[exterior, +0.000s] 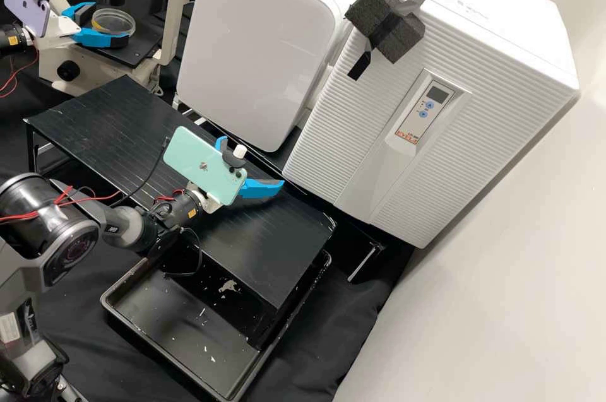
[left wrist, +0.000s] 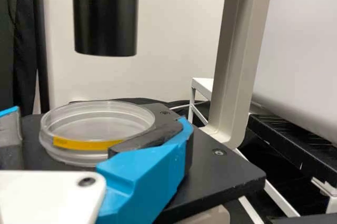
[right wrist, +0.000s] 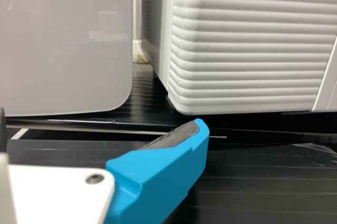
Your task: Place the petri dish on the microscope
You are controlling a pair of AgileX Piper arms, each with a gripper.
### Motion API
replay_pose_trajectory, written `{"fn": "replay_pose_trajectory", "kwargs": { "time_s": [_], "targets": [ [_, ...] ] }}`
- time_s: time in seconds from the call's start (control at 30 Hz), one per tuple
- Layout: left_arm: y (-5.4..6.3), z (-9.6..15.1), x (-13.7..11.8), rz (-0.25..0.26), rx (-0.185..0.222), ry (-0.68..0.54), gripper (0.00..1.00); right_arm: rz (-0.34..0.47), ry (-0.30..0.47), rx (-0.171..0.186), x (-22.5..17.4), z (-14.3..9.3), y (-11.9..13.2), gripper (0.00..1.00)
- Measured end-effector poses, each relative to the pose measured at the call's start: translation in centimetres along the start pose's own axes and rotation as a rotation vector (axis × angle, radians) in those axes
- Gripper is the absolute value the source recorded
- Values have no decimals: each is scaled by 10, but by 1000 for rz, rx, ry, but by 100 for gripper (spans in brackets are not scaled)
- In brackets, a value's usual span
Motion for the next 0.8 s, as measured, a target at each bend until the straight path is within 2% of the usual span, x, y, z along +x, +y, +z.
{"fn": "replay_pose_trajectory", "kwargs": {
  "time_s": [0.2,0.23,0.33,0.47,0.53,0.57,0.63,0.7,0.8],
  "targets": [
    [0,5,-26,-15,15,16,100,0,0,0,0,0,0,100],
    [4,7,-34,2,13,16,100,0,0,0,0,0,0,100],
    [4,7,-55,9,20,39,100,0,0,0,0,0,0,100],
    [10,13,-83,76,46,67,100,0,0,0,0,0,0,100],
    [8,17,-97,111,58,89,100,0,0,0,0,0,0,100],
    [9,22,-105,149,85,100,100,0,0,0,0,0,0,100],
    [8,31,-113,179,114,111,100,0,0,0,0,0,0,100],
    [5,36,-122,180,138,120,100,0,0,0,0,0,0,100],
    [1,41,-130,164,136,110,100,0,0,0,0,0,0,100]
  ]
}}
